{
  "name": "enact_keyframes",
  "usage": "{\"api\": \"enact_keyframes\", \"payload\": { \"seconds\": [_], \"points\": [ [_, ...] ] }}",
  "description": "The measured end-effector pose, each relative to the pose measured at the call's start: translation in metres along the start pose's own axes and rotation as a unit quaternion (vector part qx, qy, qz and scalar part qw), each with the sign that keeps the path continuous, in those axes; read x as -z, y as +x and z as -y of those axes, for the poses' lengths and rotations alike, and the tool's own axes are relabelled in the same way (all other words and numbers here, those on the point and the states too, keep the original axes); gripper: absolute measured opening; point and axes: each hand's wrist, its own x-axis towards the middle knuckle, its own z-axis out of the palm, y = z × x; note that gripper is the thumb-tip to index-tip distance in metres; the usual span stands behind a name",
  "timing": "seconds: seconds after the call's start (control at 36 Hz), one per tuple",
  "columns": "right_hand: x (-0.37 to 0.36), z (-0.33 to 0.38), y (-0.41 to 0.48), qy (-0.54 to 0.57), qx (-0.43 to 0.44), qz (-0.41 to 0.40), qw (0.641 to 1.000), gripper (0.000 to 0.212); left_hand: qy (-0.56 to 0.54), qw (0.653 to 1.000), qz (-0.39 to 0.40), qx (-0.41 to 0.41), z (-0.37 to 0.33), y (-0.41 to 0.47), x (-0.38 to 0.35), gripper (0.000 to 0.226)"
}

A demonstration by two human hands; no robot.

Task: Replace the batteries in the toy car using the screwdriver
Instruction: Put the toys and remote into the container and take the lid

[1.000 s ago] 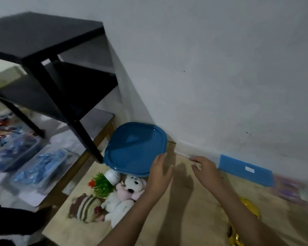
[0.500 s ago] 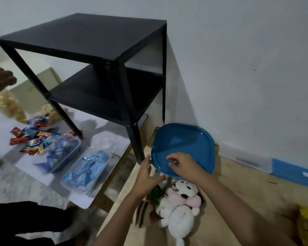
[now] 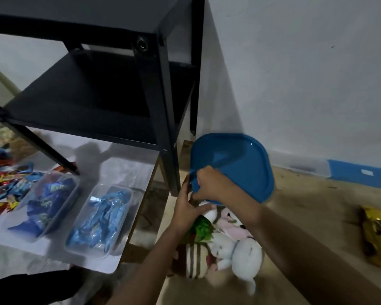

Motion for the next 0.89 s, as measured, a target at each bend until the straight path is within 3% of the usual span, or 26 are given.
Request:
{"api": "enact_keyframes", "payload": {
  "seconds": [0.08, 0.19, 0.44, 0.64, 0.89],
  "points": [
    [0.0, 0.003, 0.001, 0.005, -0.001, -0.017, 1.0, 0.042, 0.01, 1.0, 0.007, 0.001, 0.004, 0.002, 0.004, 0.092],
    [0.003, 0.002, -0.001, 0.019, -0.011, -0.024, 0.999, 0.044, -0.008, 1.0, 0.026, 0.014, 0.003, 0.002, 0.007, 0.091],
    [0.028, 0.005, -0.018, 0.078, -0.048, -0.08, 0.993, 0.029, -0.014, 0.998, 0.051, 0.024, 0.0, 0.008, 0.007, 0.071],
    [0.058, 0.009, -0.059, 0.107, -0.094, -0.144, 0.979, 0.015, -0.01, 1.0, 0.026, 0.011, -0.006, 0.008, -0.002, 0.072],
    [0.065, -0.022, -0.129, 0.125, -0.134, -0.196, 0.963, 0.019, 0.016, 0.999, -0.034, 0.024, -0.011, 0.004, -0.018, 0.07]
  ]
}}
